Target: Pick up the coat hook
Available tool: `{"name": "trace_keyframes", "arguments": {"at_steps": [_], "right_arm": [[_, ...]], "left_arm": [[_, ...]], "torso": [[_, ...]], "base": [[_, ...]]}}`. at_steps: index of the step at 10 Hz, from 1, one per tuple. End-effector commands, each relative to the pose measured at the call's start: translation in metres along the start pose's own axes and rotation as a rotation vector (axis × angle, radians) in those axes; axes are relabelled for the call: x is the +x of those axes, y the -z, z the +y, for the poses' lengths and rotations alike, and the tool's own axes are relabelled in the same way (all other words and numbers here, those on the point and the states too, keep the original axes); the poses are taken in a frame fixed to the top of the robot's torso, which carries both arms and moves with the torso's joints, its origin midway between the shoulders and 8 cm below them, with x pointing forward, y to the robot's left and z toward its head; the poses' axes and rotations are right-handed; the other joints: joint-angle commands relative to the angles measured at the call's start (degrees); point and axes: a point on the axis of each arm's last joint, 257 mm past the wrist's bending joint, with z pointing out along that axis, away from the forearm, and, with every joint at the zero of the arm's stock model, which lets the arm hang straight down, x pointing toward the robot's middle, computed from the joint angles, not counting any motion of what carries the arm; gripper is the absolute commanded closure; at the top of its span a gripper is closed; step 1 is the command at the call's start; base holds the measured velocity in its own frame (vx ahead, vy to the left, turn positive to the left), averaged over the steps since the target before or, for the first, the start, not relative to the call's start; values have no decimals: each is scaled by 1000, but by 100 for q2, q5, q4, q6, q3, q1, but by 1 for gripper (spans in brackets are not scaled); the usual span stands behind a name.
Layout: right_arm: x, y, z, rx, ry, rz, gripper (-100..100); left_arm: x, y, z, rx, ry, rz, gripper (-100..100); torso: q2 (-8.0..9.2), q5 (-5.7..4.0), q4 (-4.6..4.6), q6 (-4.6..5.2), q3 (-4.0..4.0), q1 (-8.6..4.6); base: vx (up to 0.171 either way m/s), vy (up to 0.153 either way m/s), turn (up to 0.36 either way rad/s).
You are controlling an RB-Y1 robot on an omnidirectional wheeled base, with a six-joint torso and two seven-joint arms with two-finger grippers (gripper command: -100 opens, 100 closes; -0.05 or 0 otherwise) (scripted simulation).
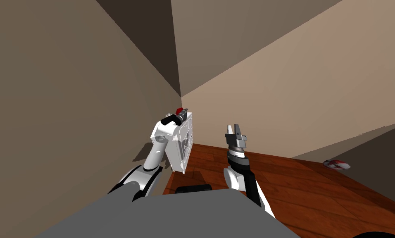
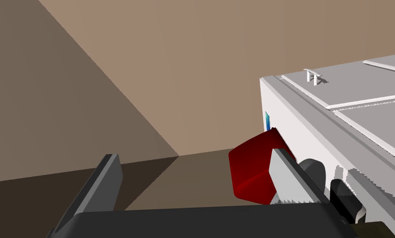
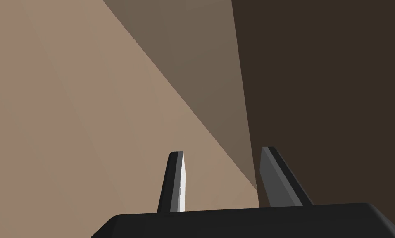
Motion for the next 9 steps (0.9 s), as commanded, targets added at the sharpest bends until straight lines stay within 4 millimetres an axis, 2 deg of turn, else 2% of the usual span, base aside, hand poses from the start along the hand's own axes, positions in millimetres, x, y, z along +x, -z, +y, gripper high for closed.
{"name": "trace_keyframes", "arguments": {"at_steps": [1,5,6,9], "right_arm": [[0,0,0,0,0,0,0],[0,0,0,0,0,0,0],[0,0,0,0,0,0,0],[0,0,0,0,0,0,0]], "left_arm": [[2,-3,-2,-28,2,5,-100],[5,-9,-3,-84,8,13,-100],[7,-14,-11,-100,18,18,-100],[11,-18,-16,-152,24,25,-100]], "torso": [[0,0,0,0,0,0],[0,1,0,-1,0,2],[-1,1,-1,-2,-1,2],[-1,2,0,-1,-1,6]], "base": [[-10,0,-11],[-3,1,-7],[-3,7,-12],[-2,14,-12]]}}
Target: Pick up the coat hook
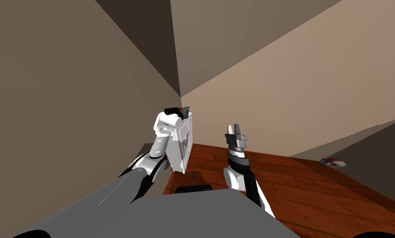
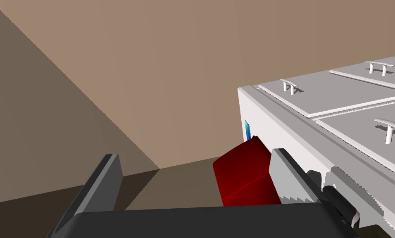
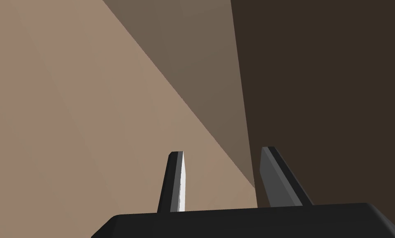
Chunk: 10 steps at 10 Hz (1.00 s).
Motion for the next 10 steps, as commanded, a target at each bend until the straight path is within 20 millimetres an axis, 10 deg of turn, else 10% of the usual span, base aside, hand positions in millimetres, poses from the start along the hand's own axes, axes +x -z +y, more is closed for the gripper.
{"name": "trace_keyframes", "arguments": {"at_steps": [1,10], "right_arm": [[0,0,0,0,0,0,0],[0,0,0,0,0,0,0]], "left_arm": [[0,0,5,-32,0,0,-100],[14,-2,-11,-191,43,21,-100]], "torso": [[0,0,0,0,0,0],[-6,2,-1,0,-3,9]], "base": [[1,8,0],[9,27,-9]]}}
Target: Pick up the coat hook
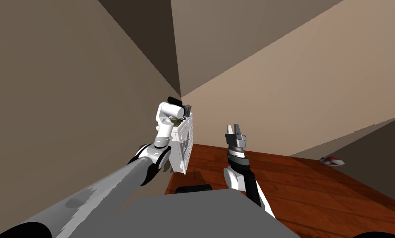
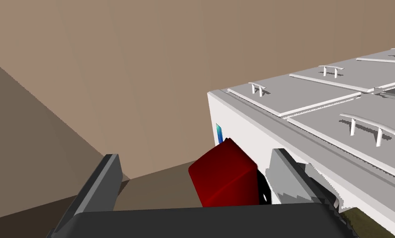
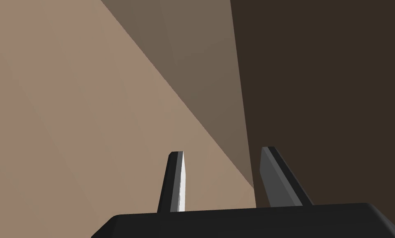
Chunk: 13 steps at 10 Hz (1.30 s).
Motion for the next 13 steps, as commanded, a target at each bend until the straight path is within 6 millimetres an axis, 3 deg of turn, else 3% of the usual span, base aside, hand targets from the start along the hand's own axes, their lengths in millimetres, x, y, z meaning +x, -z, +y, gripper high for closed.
{"name": "trace_keyframes", "arguments": {"at_steps": [1,6,13], "right_arm": [[0,0,0,0,0,0,0],[0,0,0,0,0,0,0],[0,0,0,0,0,0,0]], "left_arm": [[0,1,4,-23,2,-1,-100],[15,6,-2,-127,38,20,-100],[29,16,13,-281,71,40,-100]], "torso": [[0,0,0,0,0,0],[-1,1,-1,0,-1,2],[1,3,-1,-1,0,13]], "base": [[14,20,0],[23,46,-7],[22,61,-3]]}}
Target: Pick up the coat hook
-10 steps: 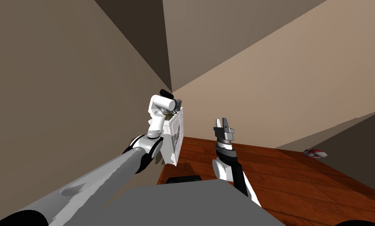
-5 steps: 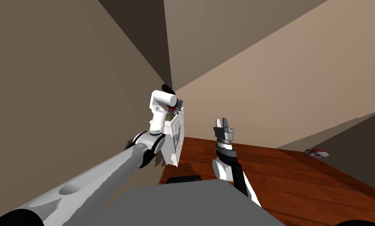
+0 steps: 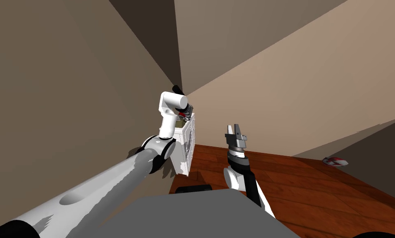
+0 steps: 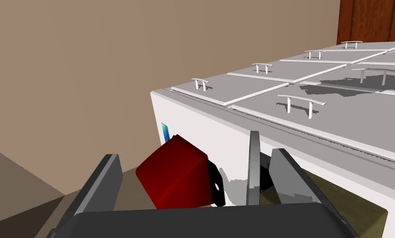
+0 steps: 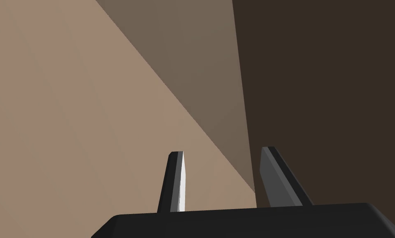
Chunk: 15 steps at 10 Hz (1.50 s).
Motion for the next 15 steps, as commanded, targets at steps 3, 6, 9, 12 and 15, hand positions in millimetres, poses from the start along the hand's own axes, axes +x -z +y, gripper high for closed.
{"name": "trace_keyframes", "arguments": {"at_steps": [3,6,9,12,15], "right_arm": [[0,0,0,0,0,0,0],[0,0,0,0,0,0,0],[0,0,0,0,0,0,0],[0,0,0,0,0,0,0],[0,0,0,0,0,0,0]], "left_arm": [[10,3,15,-100,19,16,-100],[21,6,30,-179,31,32,-100],[29,9,46,-255,38,44,-100],[27,0,47,-244,37,41,-100],[25,-6,51,-246,38,39,-100]], "torso": [[-7,0,-2,0,-4,-2],[-18,2,-6,-1,-12,8],[-16,3,-4,-1,-10,13],[1,-4,-1,1,0,-18],[0,-8,-1,2,-1,-34]], "base": [[39,62,4],[58,86,7],[55,88,15],[13,10,-6],[12,-19,-9]]}}
